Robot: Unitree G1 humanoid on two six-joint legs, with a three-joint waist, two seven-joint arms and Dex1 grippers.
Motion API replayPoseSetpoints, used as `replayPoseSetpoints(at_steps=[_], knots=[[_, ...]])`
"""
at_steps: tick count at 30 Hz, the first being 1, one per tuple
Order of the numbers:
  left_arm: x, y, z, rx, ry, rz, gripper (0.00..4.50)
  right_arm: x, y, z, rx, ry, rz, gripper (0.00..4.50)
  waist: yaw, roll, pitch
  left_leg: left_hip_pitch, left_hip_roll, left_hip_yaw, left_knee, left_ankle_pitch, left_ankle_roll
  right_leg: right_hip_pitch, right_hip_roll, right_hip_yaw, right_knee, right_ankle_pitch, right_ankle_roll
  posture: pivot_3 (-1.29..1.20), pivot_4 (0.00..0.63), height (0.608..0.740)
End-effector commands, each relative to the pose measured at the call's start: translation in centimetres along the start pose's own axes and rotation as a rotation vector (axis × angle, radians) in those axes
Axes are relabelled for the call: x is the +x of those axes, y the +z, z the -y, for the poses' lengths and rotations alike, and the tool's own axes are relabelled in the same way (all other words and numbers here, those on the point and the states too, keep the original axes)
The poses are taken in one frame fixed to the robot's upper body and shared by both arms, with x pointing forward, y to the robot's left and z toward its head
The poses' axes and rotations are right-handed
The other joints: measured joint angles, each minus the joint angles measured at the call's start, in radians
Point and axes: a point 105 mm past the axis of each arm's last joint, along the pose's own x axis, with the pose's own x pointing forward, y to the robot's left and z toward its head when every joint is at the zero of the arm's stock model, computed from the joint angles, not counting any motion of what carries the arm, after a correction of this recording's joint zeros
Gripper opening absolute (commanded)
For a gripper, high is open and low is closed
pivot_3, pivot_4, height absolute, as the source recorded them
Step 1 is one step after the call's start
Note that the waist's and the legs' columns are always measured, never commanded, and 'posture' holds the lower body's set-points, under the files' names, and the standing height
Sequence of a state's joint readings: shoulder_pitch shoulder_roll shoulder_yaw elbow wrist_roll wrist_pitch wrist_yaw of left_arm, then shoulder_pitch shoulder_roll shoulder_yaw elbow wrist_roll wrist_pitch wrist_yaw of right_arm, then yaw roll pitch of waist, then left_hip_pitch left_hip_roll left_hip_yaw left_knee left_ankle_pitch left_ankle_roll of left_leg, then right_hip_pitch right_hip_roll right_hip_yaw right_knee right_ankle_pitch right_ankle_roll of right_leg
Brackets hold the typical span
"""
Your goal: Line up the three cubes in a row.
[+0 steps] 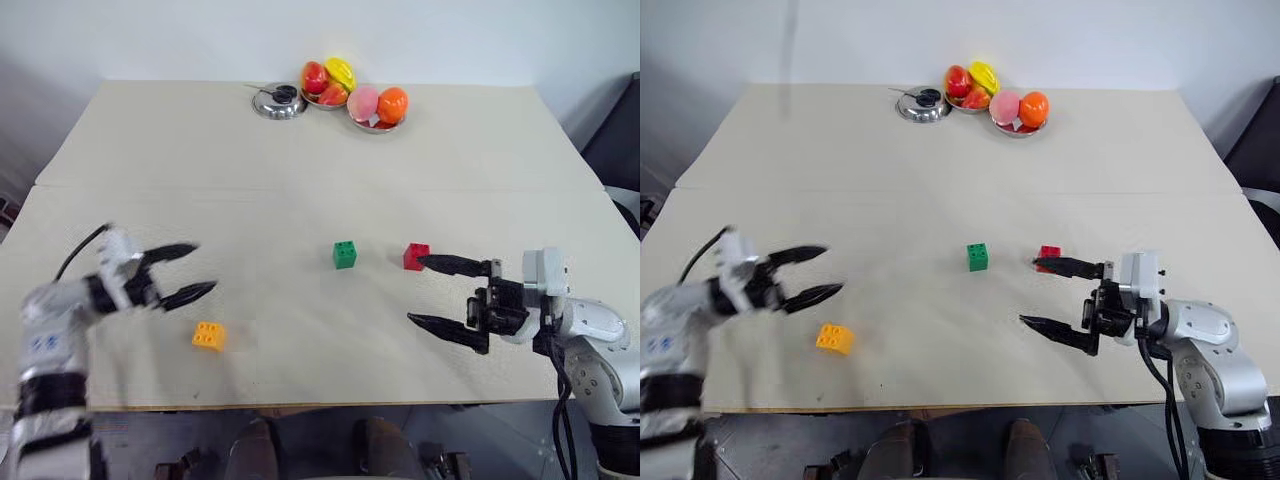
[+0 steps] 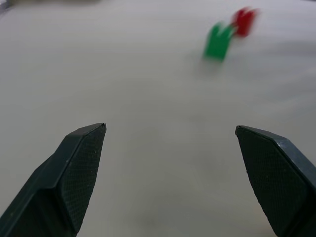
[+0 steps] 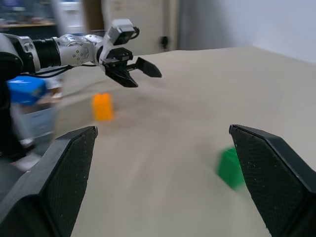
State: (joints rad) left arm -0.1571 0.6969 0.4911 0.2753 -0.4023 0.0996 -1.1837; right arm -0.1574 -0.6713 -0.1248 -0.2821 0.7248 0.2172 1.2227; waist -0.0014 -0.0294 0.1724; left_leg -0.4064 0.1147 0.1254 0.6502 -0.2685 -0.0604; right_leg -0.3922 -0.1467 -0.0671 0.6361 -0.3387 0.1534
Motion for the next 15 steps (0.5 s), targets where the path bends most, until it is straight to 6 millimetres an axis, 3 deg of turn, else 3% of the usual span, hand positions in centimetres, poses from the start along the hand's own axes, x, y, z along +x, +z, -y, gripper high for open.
replayPoseSetpoints(at_steps=[1, 6, 8, 11, 15], knots=[[-4.5, 1.7, 0.0, 0.021, 0.138, 0.025, 4.46, 0.9, 0.7, -0.1, -0.037, 0.060, 0.035, 4.50, 0.006, -0.001, 0.000, 0.000, 0.000, -0.001, 0.001, 0.000, 0.000, 0.000, 0.000, 0.000, 0.000, 0.000, 0.000, 0.00, 0.150, 0.740], [-9.6, 0.1, 0.9, -0.053, 0.263, -0.059, 4.46, 1.5, 0.8, -0.9, -0.052, 0.143, 0.023, 4.50, 0.020, -0.001, 0.000, 0.001, 0.001, -0.001, 0.000, -0.002, 0.001, 0.000, 0.000, -0.001, 0.000, -0.001, -0.002, 0.00, 0.150, 0.740], [-10.5, -0.6, 1.2, -0.078, 0.283, -0.082, 4.46, 1.6, 0.7, -1.0, -0.054, 0.159, 0.015, 4.50, 0.018, -0.001, 0.000, 0.002, 0.001, 0.000, 0.000, -0.002, 0.000, 0.000, 0.000, -0.001, 0.000, -0.001, -0.002, 0.00, 0.150, 0.740], [-10.2, -1.0, 1.8, -0.079, 0.255, -0.099, 4.46, 1.4, 0.7, -0.8, -0.057, 0.165, 0.008, 4.50, 0.021, -0.001, 0.000, 0.002, 0.001, 0.000, -0.001, -0.002, 0.000, -0.001, 0.000, -0.001, 0.000, -0.001, -0.003, 0.00, 0.150, 0.740], [-7.8, -0.9, 4.0, -0.096, 0.067, -0.135, 4.46, 0.5, 0.7, -0.9, -0.073, 0.178, 0.004, 4.50, 0.022, -0.001, -0.001, 0.002, 0.001, 0.000, -0.001, -0.002, 0.000, 0.000, 0.000, -0.001, 0.000, -0.001, -0.003, 0.00, 0.150, 0.740]])
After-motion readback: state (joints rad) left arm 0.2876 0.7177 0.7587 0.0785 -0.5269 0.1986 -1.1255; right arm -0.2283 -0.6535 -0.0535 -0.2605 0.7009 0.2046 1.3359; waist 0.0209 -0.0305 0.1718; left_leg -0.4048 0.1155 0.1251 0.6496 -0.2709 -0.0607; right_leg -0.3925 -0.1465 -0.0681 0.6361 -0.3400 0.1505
